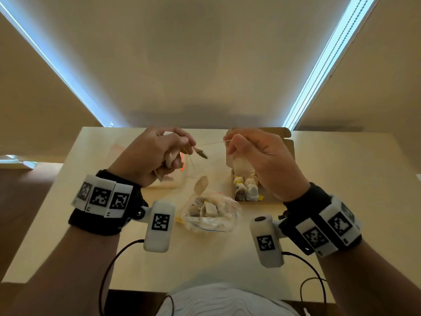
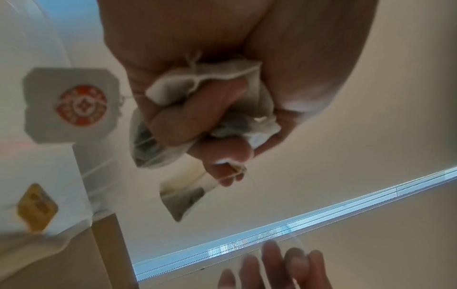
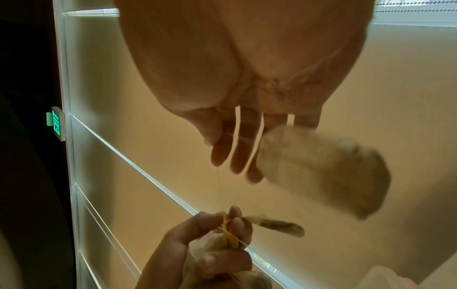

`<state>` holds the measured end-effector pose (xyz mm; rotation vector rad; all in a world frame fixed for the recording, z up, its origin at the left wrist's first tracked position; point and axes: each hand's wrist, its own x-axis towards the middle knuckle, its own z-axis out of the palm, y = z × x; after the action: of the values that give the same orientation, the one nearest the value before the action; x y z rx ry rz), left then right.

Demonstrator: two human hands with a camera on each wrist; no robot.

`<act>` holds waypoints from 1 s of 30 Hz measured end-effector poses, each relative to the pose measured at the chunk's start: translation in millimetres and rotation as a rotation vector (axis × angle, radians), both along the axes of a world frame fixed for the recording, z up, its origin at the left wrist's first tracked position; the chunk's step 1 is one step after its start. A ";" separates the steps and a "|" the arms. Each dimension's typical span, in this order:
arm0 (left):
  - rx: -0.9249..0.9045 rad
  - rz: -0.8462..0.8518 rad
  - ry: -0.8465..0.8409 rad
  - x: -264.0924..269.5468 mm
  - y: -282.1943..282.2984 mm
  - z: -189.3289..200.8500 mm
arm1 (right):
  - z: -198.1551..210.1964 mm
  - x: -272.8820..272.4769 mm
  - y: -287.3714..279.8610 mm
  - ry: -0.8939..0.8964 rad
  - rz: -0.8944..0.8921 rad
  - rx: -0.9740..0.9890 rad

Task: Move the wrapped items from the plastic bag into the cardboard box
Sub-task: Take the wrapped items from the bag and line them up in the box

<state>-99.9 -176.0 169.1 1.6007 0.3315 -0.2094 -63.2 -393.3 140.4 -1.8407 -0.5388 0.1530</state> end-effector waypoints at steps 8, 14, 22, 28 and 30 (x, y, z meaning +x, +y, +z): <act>-0.292 0.134 0.034 -1.6 -3.5 -11.9 | 7.3 -4.2 0.5 0.050 0.040 0.022; -0.218 0.130 0.001 -5.4 -7.1 -4.5 | 6.8 -5.6 -0.7 0.107 0.073 0.083; 0.088 0.085 -0.141 -11.3 -5.4 0.7 | -9.0 -4.4 -3.0 0.144 0.077 -0.099; 0.171 -0.002 -0.206 -11.6 -12.2 14.6 | -16.1 -17.0 25.0 0.158 0.083 -0.138; 0.200 -0.039 -0.210 -11.7 -13.6 17.4 | -12.6 -19.2 38.4 0.282 0.123 -0.023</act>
<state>-111.6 -189.6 186.6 1.8104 0.1627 -0.0375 -82.4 -354.8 127.8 -1.7704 -0.4527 0.4951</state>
